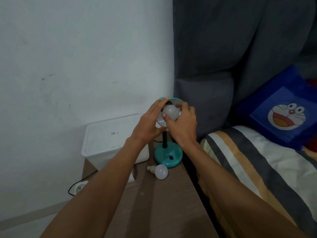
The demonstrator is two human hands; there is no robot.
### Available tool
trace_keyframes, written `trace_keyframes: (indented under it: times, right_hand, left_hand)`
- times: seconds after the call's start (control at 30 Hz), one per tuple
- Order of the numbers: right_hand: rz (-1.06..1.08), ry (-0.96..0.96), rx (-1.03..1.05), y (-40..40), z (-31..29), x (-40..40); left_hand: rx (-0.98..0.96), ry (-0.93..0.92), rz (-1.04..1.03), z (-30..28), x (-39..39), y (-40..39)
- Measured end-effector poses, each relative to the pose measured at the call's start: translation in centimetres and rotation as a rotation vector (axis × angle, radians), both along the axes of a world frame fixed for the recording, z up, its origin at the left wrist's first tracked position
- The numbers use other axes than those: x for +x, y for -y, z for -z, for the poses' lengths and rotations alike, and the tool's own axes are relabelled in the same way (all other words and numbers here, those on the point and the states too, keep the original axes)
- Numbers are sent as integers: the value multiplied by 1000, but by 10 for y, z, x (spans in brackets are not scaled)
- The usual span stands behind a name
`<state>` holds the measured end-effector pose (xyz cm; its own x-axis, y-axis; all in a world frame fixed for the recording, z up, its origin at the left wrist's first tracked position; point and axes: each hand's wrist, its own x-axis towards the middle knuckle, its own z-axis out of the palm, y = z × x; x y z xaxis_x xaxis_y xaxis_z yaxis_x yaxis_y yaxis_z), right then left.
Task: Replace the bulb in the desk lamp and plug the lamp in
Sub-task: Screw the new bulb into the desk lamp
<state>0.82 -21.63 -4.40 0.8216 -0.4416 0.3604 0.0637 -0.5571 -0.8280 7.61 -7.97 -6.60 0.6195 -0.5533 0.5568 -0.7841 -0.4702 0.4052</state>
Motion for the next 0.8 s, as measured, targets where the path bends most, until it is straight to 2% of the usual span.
trace_keyframes:
  times: [0.17,0.3,0.4,0.53,0.67,0.8]
  right_hand:
    - [57,22,34,3,-1,1]
    - [89,34,-48,4,-4,0]
    - [65,82,-57,-1,-2,-1]
    - [5,38,-95,0,5,-2]
    - [61,-45,30,4,6,1]
    - [80,23,-10,-1,6,-2]
  left_hand:
    - [-8,3,-8,0,-1,-1]
    - [-12,4,-7,0,-2,-2]
    - [-10,2,-3,-1,-2,-1]
    - [-14,1,-2,-1,-2,0]
    - [-13,-1,-10,-1,-1,-1]
    - [-3,2,-9,-1,-1,0]
